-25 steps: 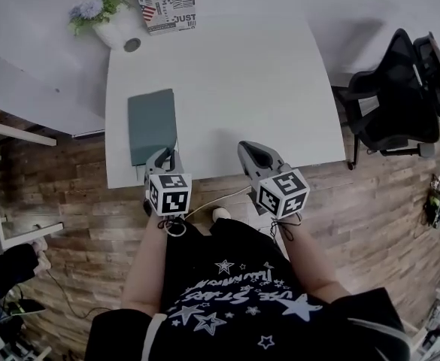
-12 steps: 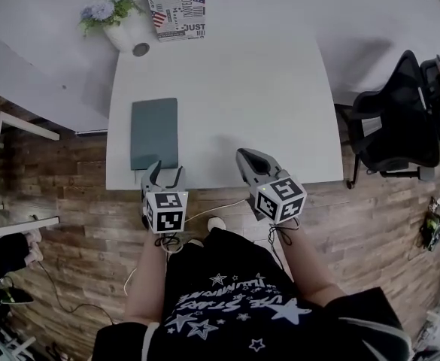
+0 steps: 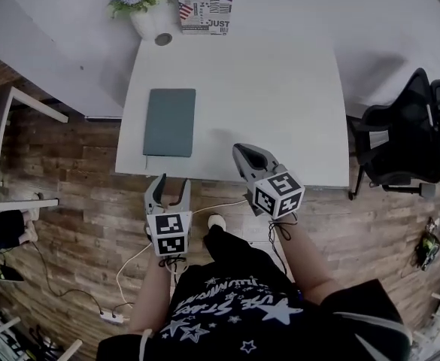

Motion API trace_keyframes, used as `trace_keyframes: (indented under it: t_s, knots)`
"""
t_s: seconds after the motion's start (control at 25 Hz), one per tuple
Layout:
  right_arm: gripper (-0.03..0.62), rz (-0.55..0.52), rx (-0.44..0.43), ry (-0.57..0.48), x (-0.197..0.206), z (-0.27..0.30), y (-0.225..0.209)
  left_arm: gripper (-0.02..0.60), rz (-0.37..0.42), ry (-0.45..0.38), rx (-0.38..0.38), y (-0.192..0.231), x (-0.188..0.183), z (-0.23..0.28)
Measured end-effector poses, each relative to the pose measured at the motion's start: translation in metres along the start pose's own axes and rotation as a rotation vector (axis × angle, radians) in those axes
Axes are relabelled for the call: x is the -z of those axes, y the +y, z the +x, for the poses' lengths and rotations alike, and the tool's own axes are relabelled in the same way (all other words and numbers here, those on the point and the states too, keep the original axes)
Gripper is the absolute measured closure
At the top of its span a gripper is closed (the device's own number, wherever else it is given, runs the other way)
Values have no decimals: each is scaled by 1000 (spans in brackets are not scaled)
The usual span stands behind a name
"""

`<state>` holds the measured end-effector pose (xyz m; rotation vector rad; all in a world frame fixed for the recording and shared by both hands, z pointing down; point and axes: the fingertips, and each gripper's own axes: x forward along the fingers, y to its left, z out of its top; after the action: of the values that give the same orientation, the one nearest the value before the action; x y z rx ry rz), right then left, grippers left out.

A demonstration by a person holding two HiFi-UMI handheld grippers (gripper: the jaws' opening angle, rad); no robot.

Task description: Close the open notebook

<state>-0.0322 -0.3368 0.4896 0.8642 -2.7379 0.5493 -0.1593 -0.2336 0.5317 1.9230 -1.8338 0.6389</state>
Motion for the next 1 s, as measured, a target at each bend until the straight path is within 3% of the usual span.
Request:
trace_keyframes:
  t_s: [0.24,0.56,0.72,1.0]
  knots:
    - [592,-47,-61,7,4,-14,47,409,-94,-88,-58,6,13,-55]
    - [592,-95,-117,15,26,-63,102,535,-145,-178,-137,-7,38,-137]
    - [592,-124,-161,6,39,-91,139,549,-206,-203,-179,-13,65,-181]
    - [592,-150,-242,-2,78,-156,210,552,-237,-226,-257,-42,126,-278]
